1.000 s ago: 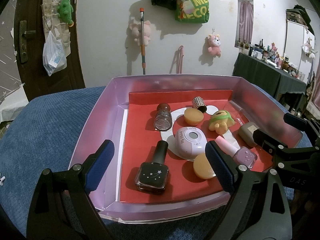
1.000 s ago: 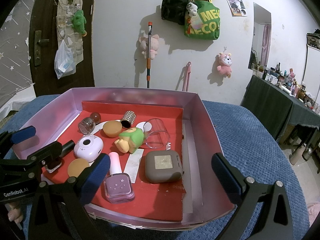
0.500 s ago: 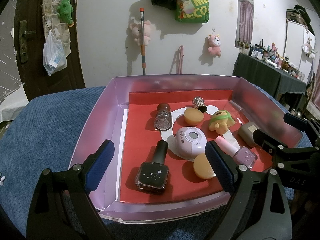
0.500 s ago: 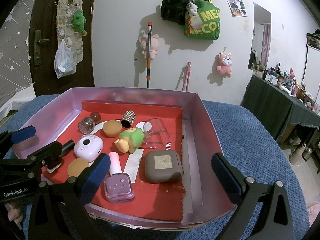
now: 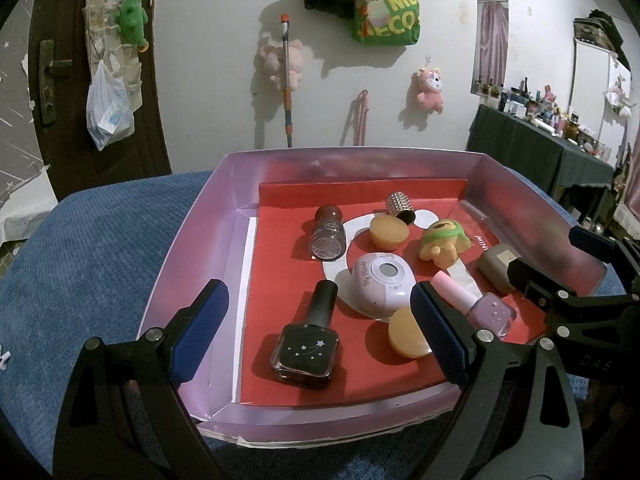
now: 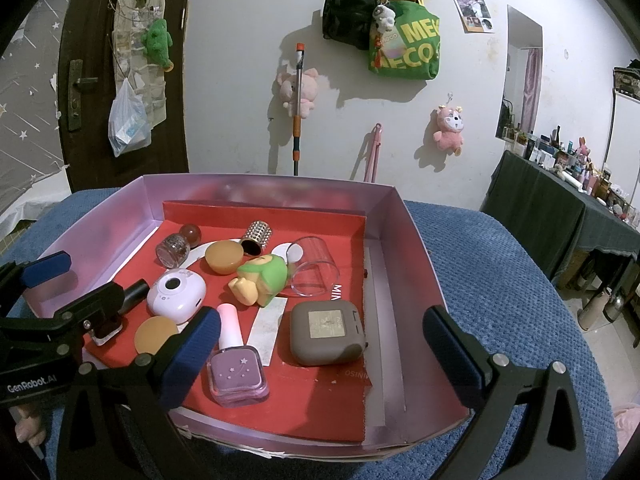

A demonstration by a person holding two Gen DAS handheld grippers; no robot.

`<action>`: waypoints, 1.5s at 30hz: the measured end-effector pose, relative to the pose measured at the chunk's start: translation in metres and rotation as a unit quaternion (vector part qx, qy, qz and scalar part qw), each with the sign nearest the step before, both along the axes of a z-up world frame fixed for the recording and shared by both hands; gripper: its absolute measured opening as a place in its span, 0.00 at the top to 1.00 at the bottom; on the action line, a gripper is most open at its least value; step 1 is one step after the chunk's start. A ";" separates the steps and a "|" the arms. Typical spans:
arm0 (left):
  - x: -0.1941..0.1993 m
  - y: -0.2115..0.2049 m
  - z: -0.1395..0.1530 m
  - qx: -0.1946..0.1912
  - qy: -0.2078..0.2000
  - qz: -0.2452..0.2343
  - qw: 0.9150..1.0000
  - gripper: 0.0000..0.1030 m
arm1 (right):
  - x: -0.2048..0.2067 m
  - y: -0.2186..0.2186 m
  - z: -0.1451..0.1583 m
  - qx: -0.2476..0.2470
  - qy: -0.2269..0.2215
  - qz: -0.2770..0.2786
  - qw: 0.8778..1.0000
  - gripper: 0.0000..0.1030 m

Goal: Organize rigid objects

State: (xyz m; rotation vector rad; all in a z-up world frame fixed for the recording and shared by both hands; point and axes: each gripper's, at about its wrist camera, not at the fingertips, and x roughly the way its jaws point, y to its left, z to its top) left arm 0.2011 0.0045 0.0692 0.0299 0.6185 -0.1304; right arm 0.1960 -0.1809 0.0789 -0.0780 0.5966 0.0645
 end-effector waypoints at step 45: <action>-0.069 0.002 -0.043 0.014 0.144 0.038 0.989 0.04 | -0.076 -0.020 -0.043 0.009 0.167 -0.008 0.986 0.00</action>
